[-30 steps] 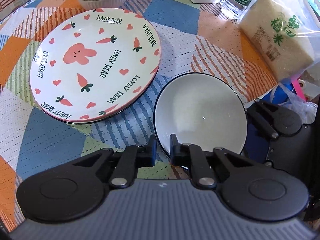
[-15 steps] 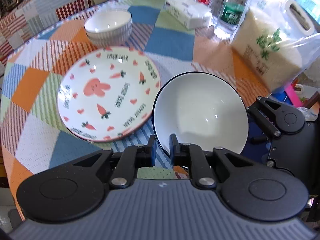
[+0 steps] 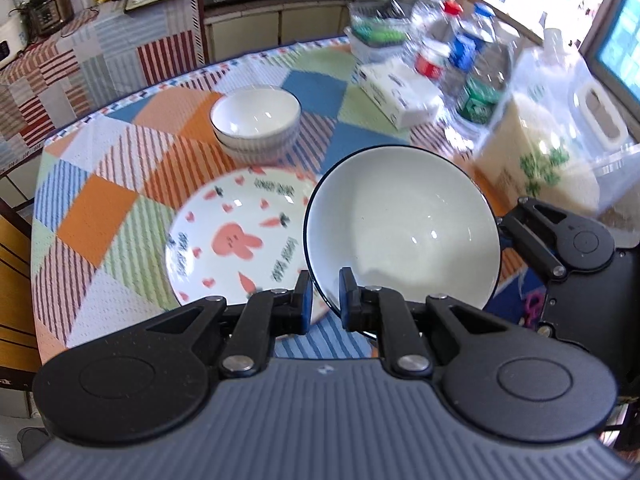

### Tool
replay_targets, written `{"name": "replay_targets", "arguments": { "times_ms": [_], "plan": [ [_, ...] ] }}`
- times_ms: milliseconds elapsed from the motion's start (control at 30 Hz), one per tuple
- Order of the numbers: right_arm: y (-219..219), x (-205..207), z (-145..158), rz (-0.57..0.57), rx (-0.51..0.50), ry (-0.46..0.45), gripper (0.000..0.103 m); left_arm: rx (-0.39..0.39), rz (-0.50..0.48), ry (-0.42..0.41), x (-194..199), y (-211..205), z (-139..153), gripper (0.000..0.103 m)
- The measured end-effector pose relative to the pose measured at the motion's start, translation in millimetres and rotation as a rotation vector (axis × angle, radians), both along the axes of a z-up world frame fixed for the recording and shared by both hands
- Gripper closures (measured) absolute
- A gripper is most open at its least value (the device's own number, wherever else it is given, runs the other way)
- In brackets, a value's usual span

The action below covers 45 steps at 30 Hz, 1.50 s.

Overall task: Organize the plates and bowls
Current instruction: 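Carry the third bowl onto the two stacked bowls, open the left gripper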

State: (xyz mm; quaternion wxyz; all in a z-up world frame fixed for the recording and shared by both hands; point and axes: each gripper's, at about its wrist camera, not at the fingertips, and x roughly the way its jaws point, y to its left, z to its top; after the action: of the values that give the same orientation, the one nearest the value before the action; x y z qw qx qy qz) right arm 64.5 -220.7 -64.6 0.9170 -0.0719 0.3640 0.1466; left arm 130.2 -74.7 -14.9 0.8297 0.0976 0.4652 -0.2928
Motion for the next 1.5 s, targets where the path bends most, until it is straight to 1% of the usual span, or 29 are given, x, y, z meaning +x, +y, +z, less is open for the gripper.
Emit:
{"name": "replay_targets", "arguments": {
  "times_ms": [133, 300, 433, 567, 667, 800, 900, 967, 1100, 1267, 1433, 1500],
  "plan": [
    [-0.3, 28.9, 11.0, 0.013, -0.003, 0.025, 0.012, -0.022, 0.018, -0.021, 20.9, 2.6, 5.2, 0.091],
    [4.2, 60.0, 20.7, 0.061, -0.086, 0.012, 0.012, -0.04, 0.044, -0.011, 54.5, 3.8, 8.9, 0.091],
    [4.6, 84.9, 28.6, 0.078, -0.119, -0.002, 0.012, -0.058, 0.058, -0.012, 81.1, 4.3, 11.7, 0.091],
    [4.5, 106.9, 30.0, 0.096, -0.118, -0.024, 0.012, -0.053, 0.076, -0.003, 107.7, 4.0, 14.4, 0.091],
    [1.3, 126.4, 29.6, 0.094, -0.087, -0.015, 0.012, -0.04, 0.072, -0.019, 126.8, 1.0, 14.5, 0.091],
    [-1.6, 154.9, 28.3, 0.104, -0.082, -0.002, 0.012, -0.033, 0.085, -0.011, 155.0, -1.9, 13.0, 0.091],
    [-4.3, 178.6, 25.9, 0.119, -0.067, 0.026, 0.012, -0.026, 0.106, 0.015, 177.6, -2.3, 6.5, 0.091],
    [-5.2, 193.3, 23.5, 0.174, -0.079, 0.037, 0.012, -0.018, 0.127, 0.023, 188.6, -3.2, 2.2, 0.09],
    [-6.2, 213.7, 18.5, 0.206, -0.083, 0.036, 0.012, 0.008, 0.15, 0.001, 201.8, -8.5, -2.3, 0.091],
    [-10.3, 238.0, 9.9, 0.185, -0.073, 0.077, 0.012, 0.032, 0.175, 0.019, 224.7, -20.3, -17.0, 0.091],
    [-22.0, 267.6, -6.4, 0.127, -0.02, 0.174, 0.012, 0.028, 0.216, 0.036, 247.0, -30.0, -38.2, 0.091],
    [-24.5, 275.3, -15.4, 0.1, 0.003, 0.203, 0.012, 0.046, 0.218, 0.056, 253.8, -34.3, -47.4, 0.091]
  ]
}}
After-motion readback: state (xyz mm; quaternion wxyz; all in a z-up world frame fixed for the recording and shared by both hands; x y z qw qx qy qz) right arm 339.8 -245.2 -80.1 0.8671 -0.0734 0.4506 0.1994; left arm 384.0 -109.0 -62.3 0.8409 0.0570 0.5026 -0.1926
